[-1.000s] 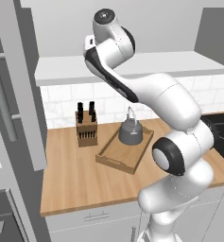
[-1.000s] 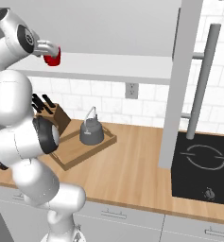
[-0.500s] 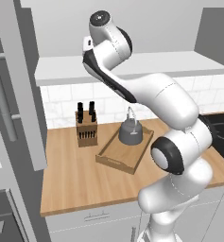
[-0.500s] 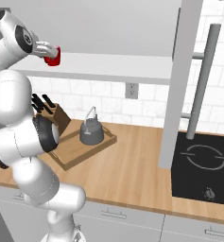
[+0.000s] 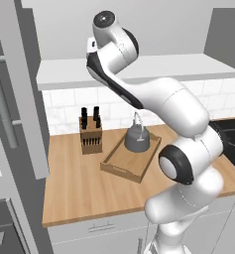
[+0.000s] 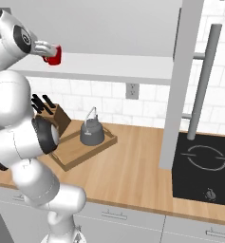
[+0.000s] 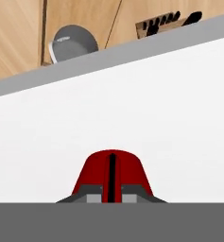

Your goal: Pick the kettle from the counter and place it on the tray. Then pick the mug from the cabinet and place it on the tray. Then close the cabinet doors.

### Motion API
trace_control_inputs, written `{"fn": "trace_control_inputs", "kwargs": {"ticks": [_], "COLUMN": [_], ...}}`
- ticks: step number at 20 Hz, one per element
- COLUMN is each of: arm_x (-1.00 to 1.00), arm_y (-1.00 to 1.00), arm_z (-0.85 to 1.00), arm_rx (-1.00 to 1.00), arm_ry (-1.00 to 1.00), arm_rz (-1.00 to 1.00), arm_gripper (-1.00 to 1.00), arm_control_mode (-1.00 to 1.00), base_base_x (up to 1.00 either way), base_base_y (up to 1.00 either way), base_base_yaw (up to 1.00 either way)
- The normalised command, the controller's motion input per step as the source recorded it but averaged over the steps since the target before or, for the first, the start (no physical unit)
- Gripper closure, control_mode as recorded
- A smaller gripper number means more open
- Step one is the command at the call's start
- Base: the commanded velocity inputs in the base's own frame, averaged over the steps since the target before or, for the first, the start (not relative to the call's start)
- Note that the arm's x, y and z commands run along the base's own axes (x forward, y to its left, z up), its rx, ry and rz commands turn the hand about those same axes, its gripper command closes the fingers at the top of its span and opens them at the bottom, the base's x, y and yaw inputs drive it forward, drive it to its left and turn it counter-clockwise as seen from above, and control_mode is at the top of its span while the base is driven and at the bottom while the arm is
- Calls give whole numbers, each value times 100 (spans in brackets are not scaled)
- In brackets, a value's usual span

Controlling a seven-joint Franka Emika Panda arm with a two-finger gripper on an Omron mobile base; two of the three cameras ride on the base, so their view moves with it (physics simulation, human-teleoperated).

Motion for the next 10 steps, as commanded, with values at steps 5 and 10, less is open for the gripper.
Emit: {"fn": "trace_control_inputs", "kwargs": {"ticks": [5,10], "arm_x": [-44,-79], "arm_y": [0,0], "arm_z": [0,0], "arm_rx": [0,4], "arm_ry": [-8,-3], "arm_rz": [1,10], "arm_gripper": [100,100], "arm_control_mode": [-100,-100], "base_base_x": [0,0], "base_base_y": [0,0], "base_base_yaw": [0,0]}}
